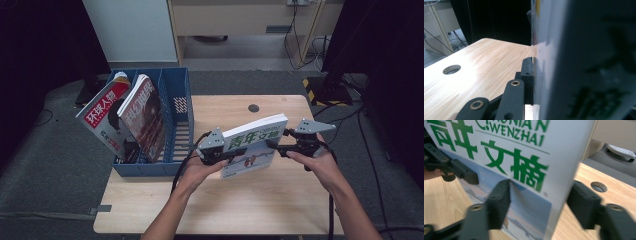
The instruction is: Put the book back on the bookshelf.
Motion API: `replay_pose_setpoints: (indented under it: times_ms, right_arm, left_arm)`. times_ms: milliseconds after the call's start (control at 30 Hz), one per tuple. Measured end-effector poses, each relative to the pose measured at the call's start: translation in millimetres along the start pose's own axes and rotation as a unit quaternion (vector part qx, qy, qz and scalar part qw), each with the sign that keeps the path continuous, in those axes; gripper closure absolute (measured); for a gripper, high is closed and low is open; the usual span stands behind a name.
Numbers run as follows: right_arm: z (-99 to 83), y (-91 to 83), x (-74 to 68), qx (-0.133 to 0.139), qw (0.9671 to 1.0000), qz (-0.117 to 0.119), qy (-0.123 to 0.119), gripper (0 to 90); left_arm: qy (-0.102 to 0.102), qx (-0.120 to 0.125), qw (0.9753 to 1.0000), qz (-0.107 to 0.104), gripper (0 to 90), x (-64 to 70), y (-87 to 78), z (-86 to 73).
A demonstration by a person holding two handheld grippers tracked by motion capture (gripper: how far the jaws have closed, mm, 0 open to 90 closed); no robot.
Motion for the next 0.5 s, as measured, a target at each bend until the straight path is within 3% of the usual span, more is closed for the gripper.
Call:
replay_pose_setpoints:
  times_ms: [67,167,333,500]
  right_arm:
    - [-1.1,-3.9,0.6,0.0,1.0,0.0,-0.004,56.4]
    - [-2.8,-8.1,-2.2,-0.002,0.9998,0.011,-0.017,65.6]
    - [-2.4,-8.6,-7.7,-0.005,0.9994,0.019,-0.027,70.7]
    - [-1.2,-9.5,-10.8,-0.009,0.9993,0.022,-0.028,72.4]
  left_arm:
    - [-0.002,0.0,1.0,0.008,73.3,-2.7,-2.0,-0.7]
    - [-0.01,0.001,0.9998,0.017,73.2,-7.8,-4.5,-2.1]
    - [-0.023,0.011,0.9988,0.042,71.0,-10.5,-4.6,-3.7]
    - [-0.029,0.023,0.9981,0.05,68.2,-11.5,-3.6,-5.5]
Point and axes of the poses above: each handheld gripper's, and its own axes: y roughly forward along the jaws, z roughly out of its top, x roughly to its right, the point moved 2 cm from there along y, roughly forward along the jaws, and after that the axes turned 3 degrees about -x, right-handed, at the moved point
